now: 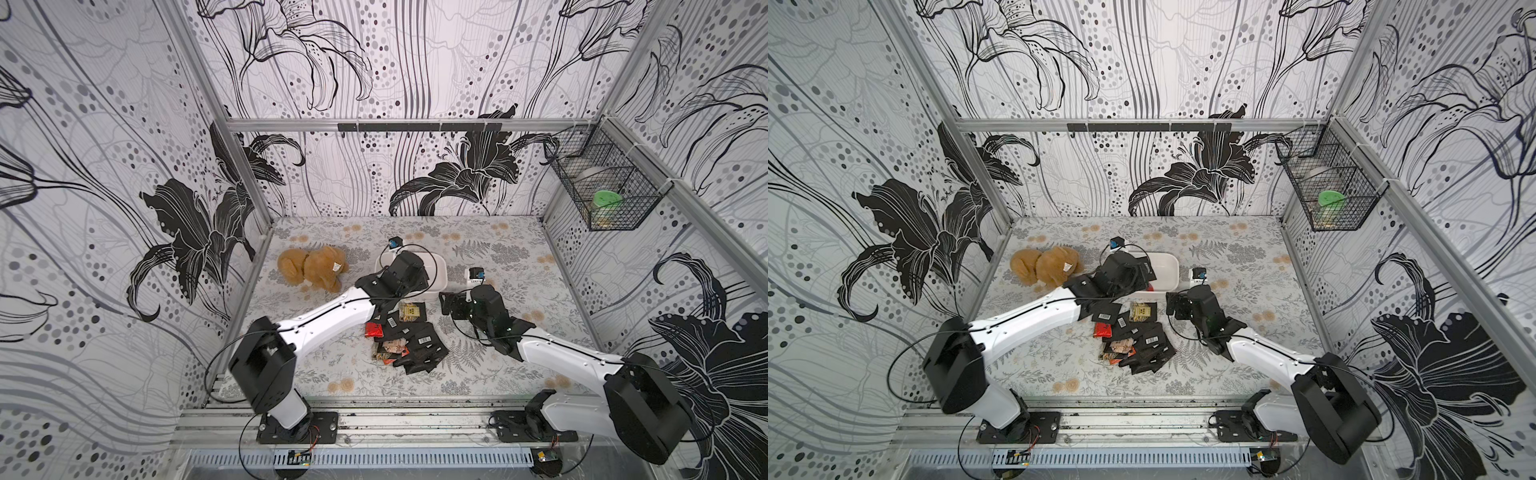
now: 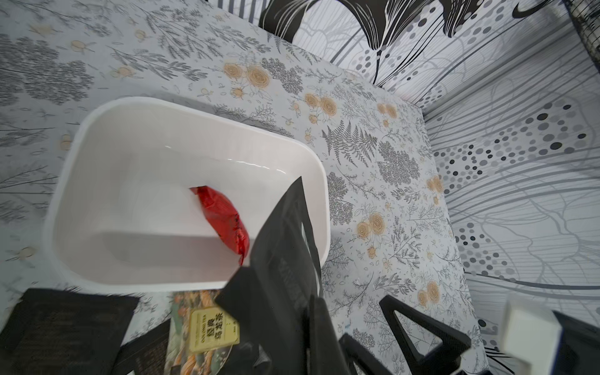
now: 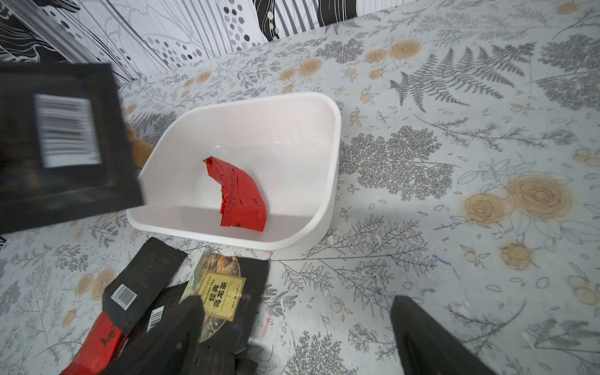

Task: Put the tea bags into the storage box
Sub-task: Place the tea bag in the storage box.

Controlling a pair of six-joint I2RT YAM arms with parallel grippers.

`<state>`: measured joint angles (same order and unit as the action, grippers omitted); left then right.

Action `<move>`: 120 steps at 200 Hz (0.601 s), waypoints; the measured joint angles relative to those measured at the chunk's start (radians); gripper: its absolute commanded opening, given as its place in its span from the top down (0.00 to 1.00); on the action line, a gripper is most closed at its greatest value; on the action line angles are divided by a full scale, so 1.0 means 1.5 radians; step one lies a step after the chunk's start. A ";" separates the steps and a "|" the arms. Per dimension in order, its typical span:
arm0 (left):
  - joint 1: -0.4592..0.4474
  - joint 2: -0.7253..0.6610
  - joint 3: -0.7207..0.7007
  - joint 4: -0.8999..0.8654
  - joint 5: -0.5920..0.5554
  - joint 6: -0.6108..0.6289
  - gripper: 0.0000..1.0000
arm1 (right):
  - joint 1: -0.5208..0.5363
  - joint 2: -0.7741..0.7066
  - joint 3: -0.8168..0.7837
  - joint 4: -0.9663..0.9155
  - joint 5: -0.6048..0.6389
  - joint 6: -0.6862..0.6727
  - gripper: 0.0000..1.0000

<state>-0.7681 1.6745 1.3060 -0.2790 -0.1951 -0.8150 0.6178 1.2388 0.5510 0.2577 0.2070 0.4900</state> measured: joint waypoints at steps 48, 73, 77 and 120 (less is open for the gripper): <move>0.019 0.192 0.168 -0.009 0.027 0.001 1.00 | 0.000 -0.033 -0.013 0.004 0.025 0.000 0.04; 0.029 0.217 0.172 -0.016 0.033 -0.002 1.00 | 0.000 -0.034 -0.021 0.007 0.027 0.000 0.05; 0.031 0.219 0.172 -0.016 0.034 -0.002 1.00 | 0.000 -0.035 -0.022 0.006 0.027 0.000 0.04; 0.051 0.221 0.172 -0.016 0.038 -0.004 0.69 | 0.000 -0.035 -0.022 0.014 0.015 -0.001 0.03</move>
<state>-0.6922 2.0056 1.5639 -0.3031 -0.1375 -0.8204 0.6178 1.1862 0.5175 0.2794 0.2298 0.4892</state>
